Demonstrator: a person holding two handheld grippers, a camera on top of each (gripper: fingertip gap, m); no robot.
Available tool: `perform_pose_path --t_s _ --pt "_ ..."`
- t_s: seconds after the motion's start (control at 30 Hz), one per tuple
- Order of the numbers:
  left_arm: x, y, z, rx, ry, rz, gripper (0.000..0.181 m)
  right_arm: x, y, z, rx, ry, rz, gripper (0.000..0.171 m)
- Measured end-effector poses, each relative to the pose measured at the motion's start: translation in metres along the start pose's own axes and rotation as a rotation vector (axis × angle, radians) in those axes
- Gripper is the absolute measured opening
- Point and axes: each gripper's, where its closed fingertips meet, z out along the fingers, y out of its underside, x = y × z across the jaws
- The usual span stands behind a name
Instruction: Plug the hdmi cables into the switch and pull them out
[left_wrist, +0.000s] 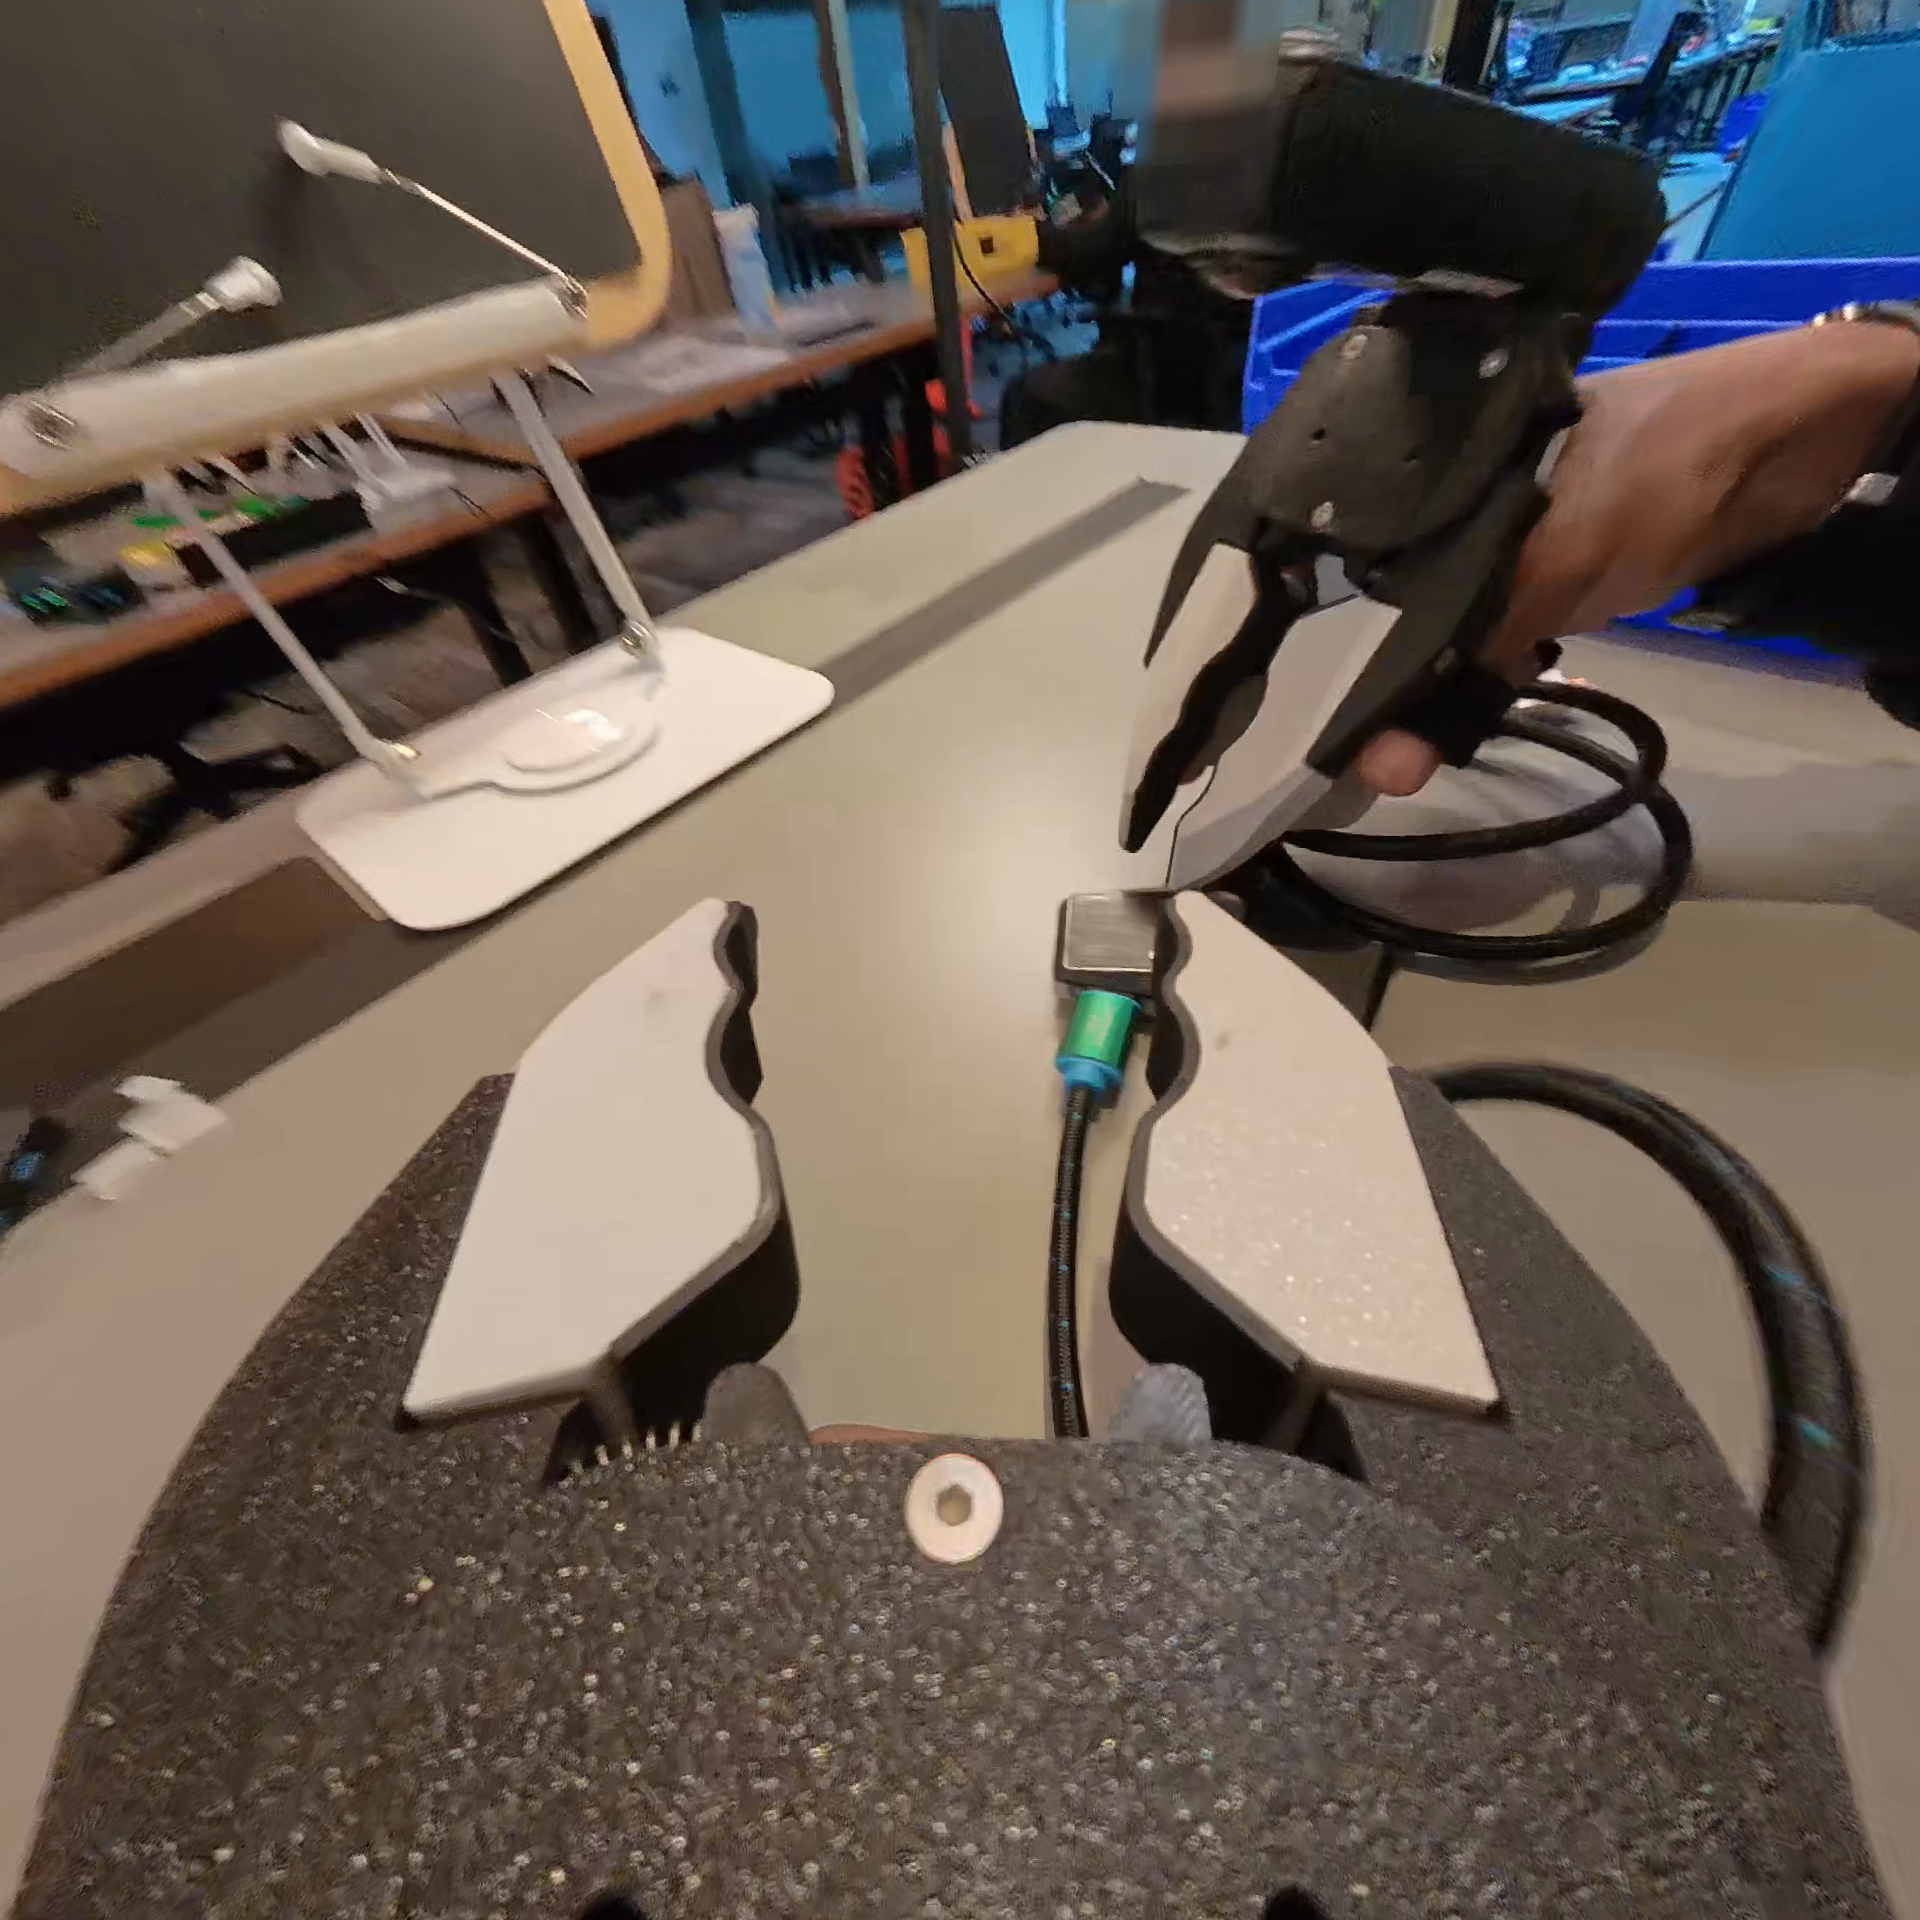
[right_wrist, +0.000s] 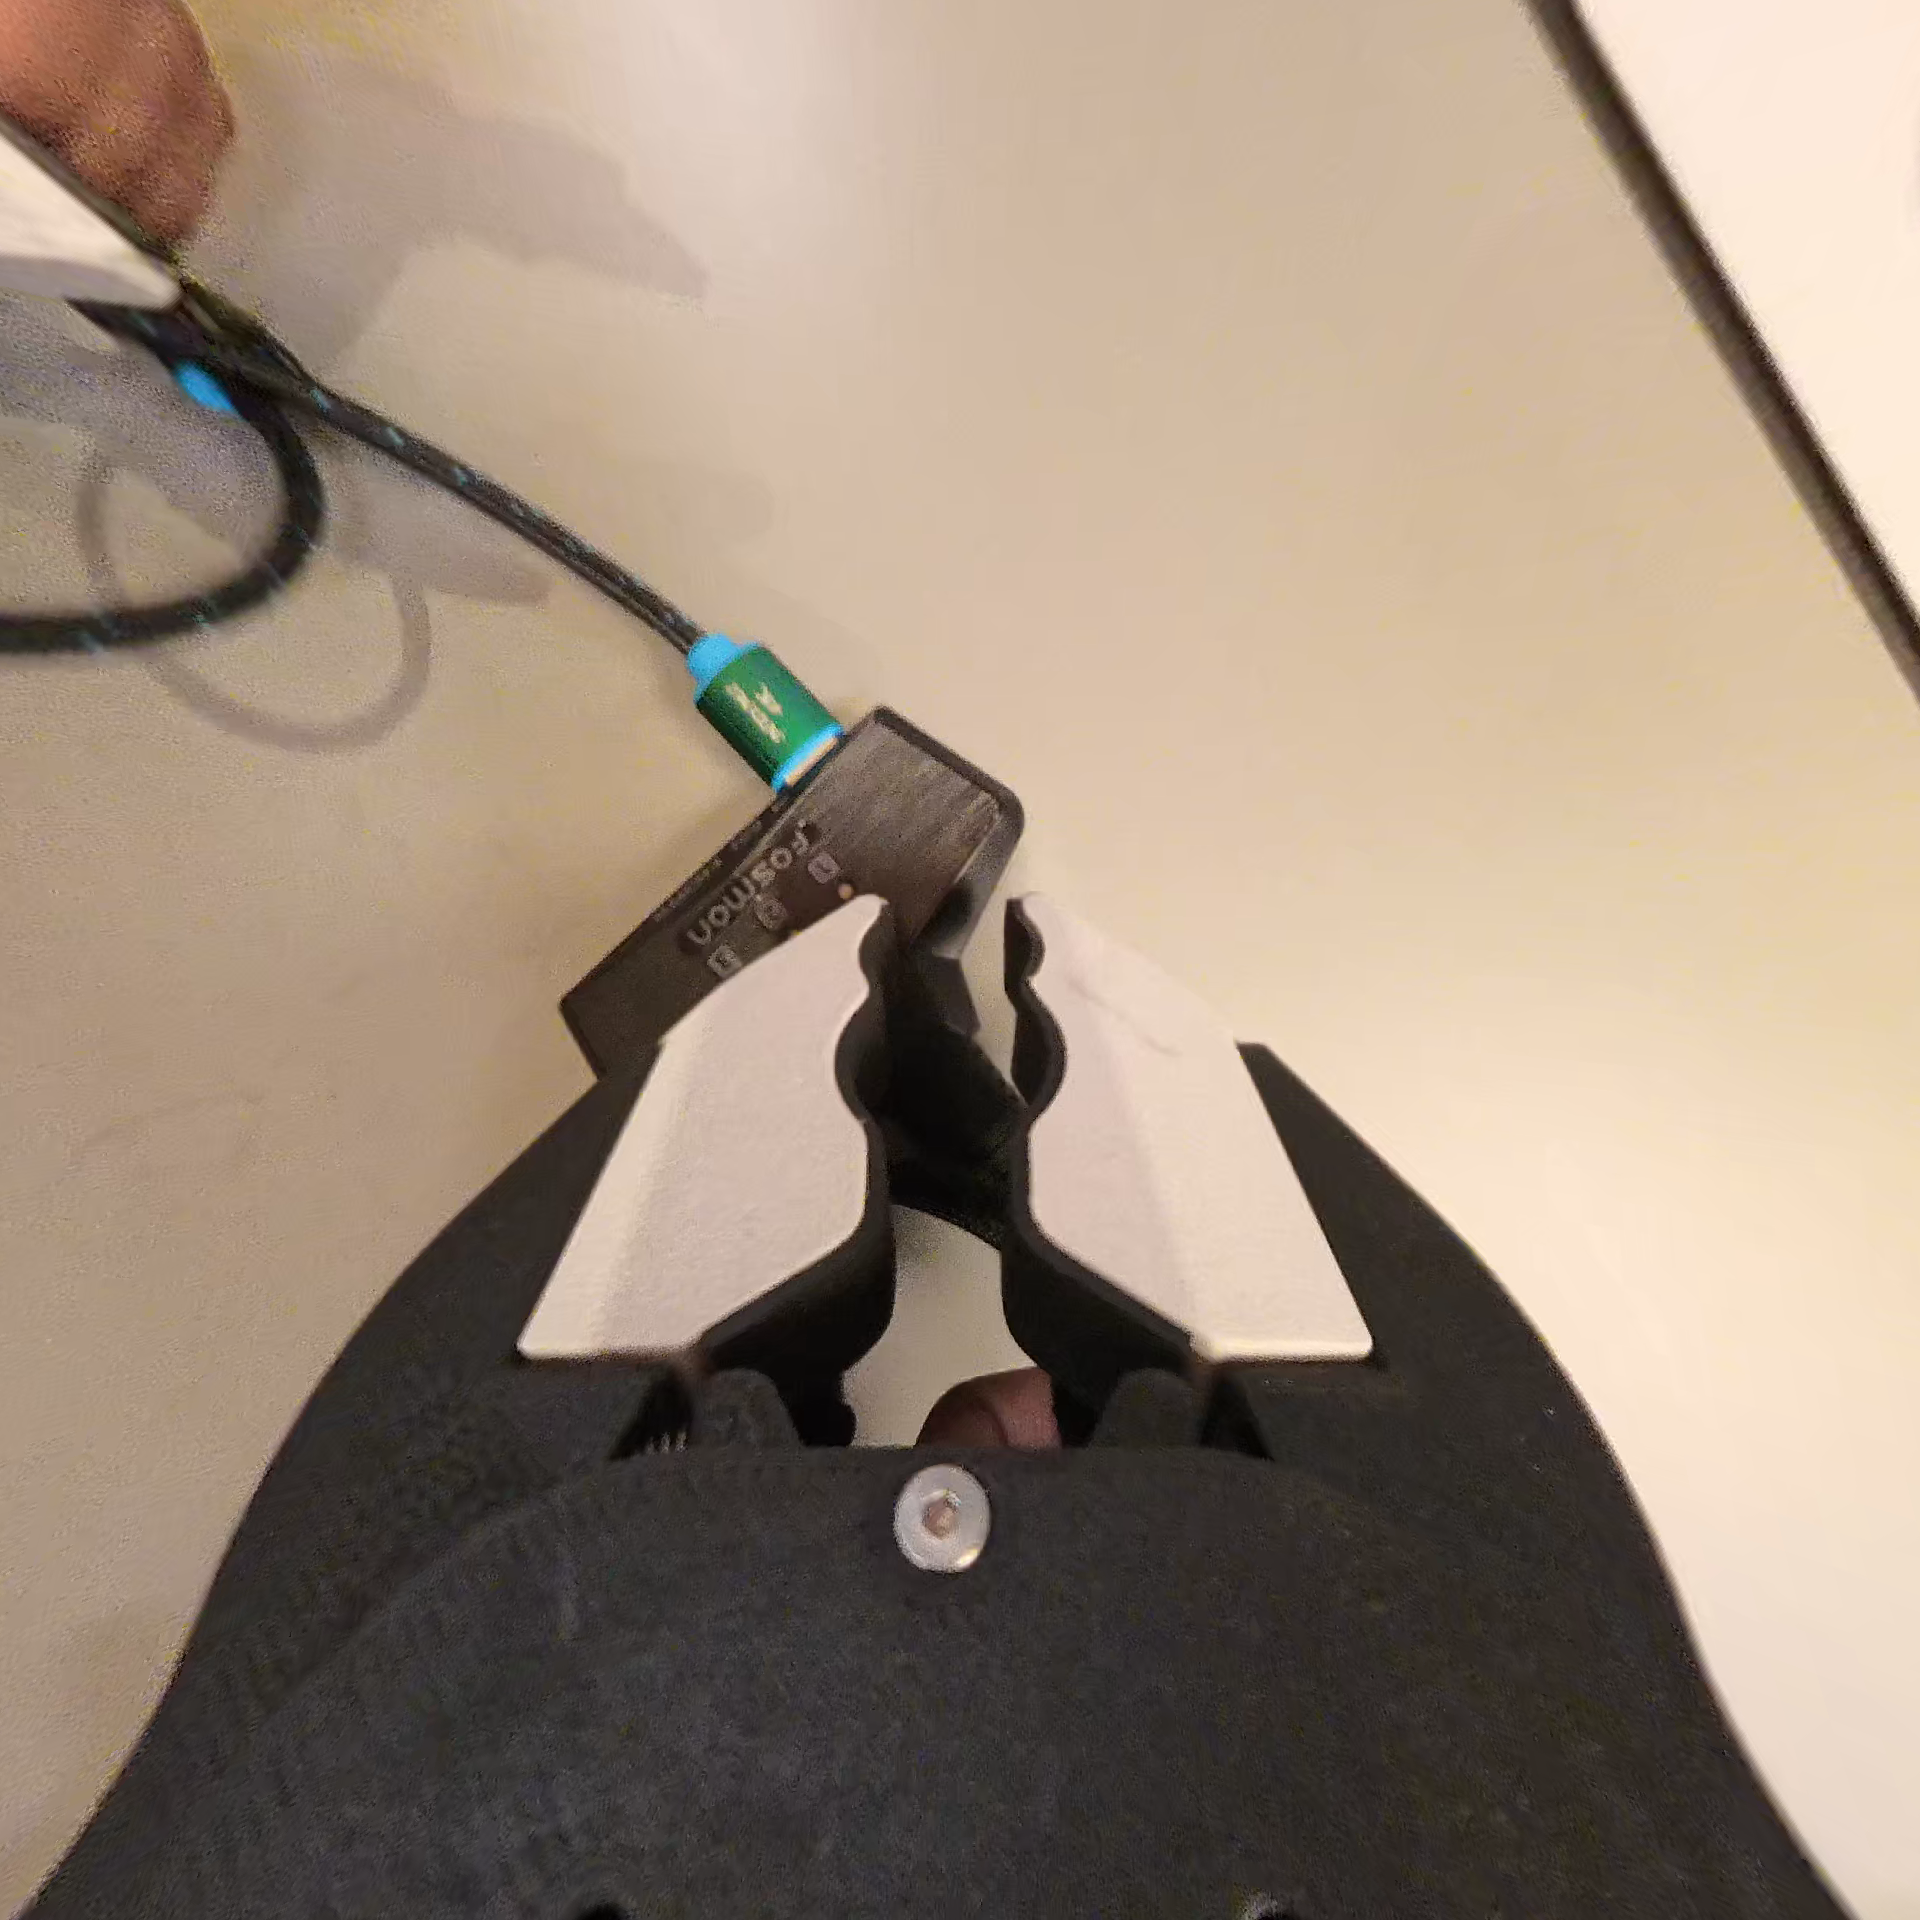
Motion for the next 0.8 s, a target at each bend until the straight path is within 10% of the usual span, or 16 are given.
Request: perform_pose_path --t_s 0.53,0.8 --pt "-0.029 0.002 -0.040 -0.086 -0.125 -0.017 0.087 -0.046 0.022 -0.067 0.313 0.177 -0.078 0.029" --pt "-0.087 -0.009 -0.175 -0.200 -0.466 -0.114 0.078 -0.066 0.060 -0.076 0.360 0.179 -0.110 0.029"
